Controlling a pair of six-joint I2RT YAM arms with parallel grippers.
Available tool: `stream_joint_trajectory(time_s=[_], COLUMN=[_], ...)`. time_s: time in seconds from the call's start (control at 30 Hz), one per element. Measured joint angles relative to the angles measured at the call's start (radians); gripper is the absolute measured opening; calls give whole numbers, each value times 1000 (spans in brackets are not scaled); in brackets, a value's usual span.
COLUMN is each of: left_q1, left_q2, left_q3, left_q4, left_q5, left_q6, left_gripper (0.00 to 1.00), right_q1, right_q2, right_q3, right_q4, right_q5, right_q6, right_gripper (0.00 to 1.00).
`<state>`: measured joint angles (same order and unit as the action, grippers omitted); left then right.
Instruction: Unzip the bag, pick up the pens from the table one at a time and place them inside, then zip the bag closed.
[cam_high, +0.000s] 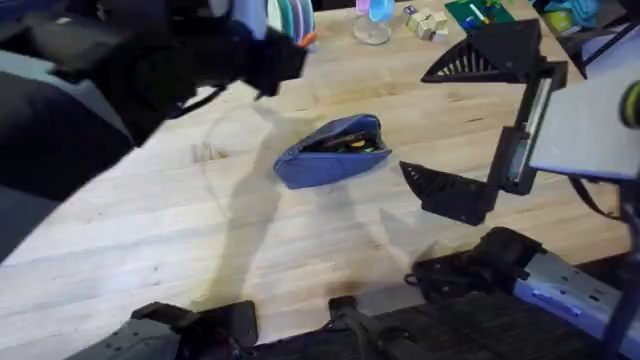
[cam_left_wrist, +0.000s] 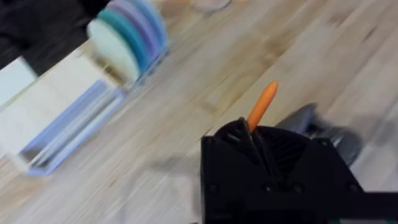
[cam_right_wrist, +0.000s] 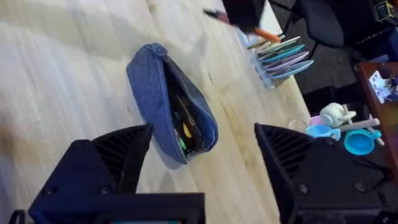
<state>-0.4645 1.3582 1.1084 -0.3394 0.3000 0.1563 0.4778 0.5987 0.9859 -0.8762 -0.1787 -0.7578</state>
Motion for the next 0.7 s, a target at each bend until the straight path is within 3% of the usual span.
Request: stream_joint_trajectory(time_s=[0.17, 0.43, 0.7], left_q1=[-105, -260, -309], left_q2=[0, 0, 66], left_q3=[0, 0, 0], left_q4=[38, 52, 69], left_q5=[29, 44, 44], left_q6=[-91, -128, -135], left_gripper=[42, 42, 42], right_q1=[0, 0, 0], right_q2=[-13, -13, -13], right_q3=[0, 0, 0], right_q4=[-1, -3, -3], right_q5=[0, 0, 0], right_q6=[3, 3, 3], right_gripper=[998, 998, 998])
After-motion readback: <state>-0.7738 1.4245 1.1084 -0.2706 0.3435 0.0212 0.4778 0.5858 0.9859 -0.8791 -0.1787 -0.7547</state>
